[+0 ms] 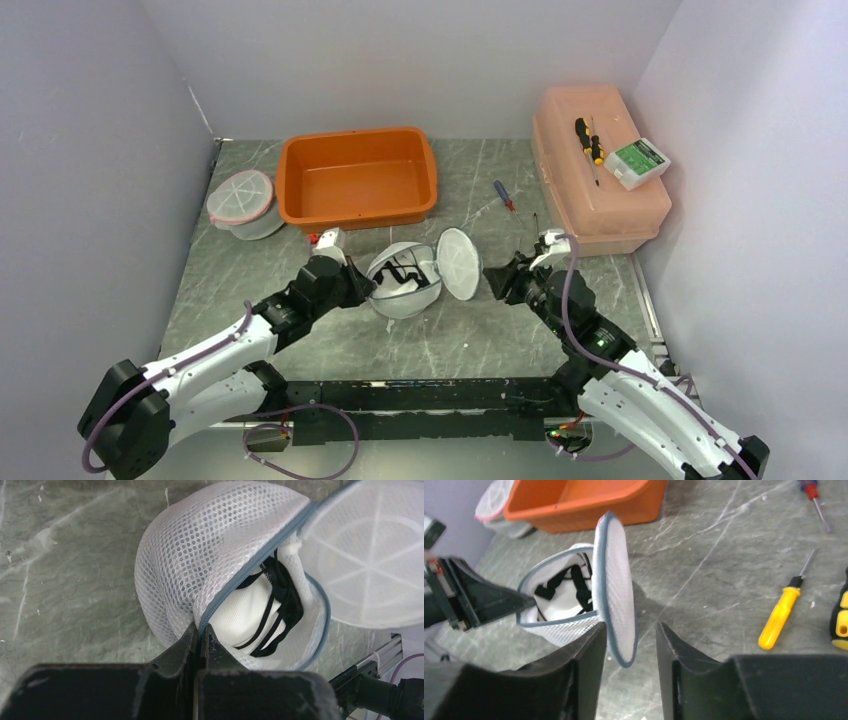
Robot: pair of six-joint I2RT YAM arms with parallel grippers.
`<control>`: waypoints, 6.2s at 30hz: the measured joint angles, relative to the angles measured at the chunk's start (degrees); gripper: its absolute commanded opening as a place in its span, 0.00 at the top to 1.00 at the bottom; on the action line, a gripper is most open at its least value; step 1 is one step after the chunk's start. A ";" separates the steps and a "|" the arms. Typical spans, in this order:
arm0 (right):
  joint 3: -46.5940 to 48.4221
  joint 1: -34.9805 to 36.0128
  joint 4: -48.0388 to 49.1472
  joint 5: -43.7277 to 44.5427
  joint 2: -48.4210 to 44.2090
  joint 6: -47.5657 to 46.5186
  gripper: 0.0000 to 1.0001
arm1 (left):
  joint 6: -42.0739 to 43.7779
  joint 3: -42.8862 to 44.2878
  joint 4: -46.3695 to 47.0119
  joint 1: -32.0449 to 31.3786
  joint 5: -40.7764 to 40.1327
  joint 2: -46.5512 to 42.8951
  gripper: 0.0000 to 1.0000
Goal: Unzip the laundry bag and remove the bra
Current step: Open the laundry bag at the center of the board, then pick up the bra from the laundry bag.
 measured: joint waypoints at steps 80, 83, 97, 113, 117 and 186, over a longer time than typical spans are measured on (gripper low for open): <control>10.75 31.15 9.86 -1.53 45.48 -11.39 0.58 | 5.53 8.90 -20.68 0.31 3.61 7.10 0.90; 8.63 32.04 10.12 -0.74 44.65 -9.20 0.58 | 6.27 9.81 -18.80 0.31 5.31 9.79 0.97; 9.55 33.92 5.05 8.79 29.94 -8.35 0.47 | 13.35 16.48 -14.82 0.33 13.55 17.27 0.97; 15.85 26.86 2.34 10.47 38.49 -11.69 0.58 | 7.87 16.61 -17.46 0.33 15.61 14.21 0.31; 15.02 26.86 2.75 9.49 38.49 -11.67 0.58 | 4.48 17.84 -19.93 0.33 15.54 12.85 0.37; 15.32 27.30 9.46 8.15 52.35 -12.94 0.30 | 8.07 13.38 -19.45 -3.23 15.26 16.48 0.97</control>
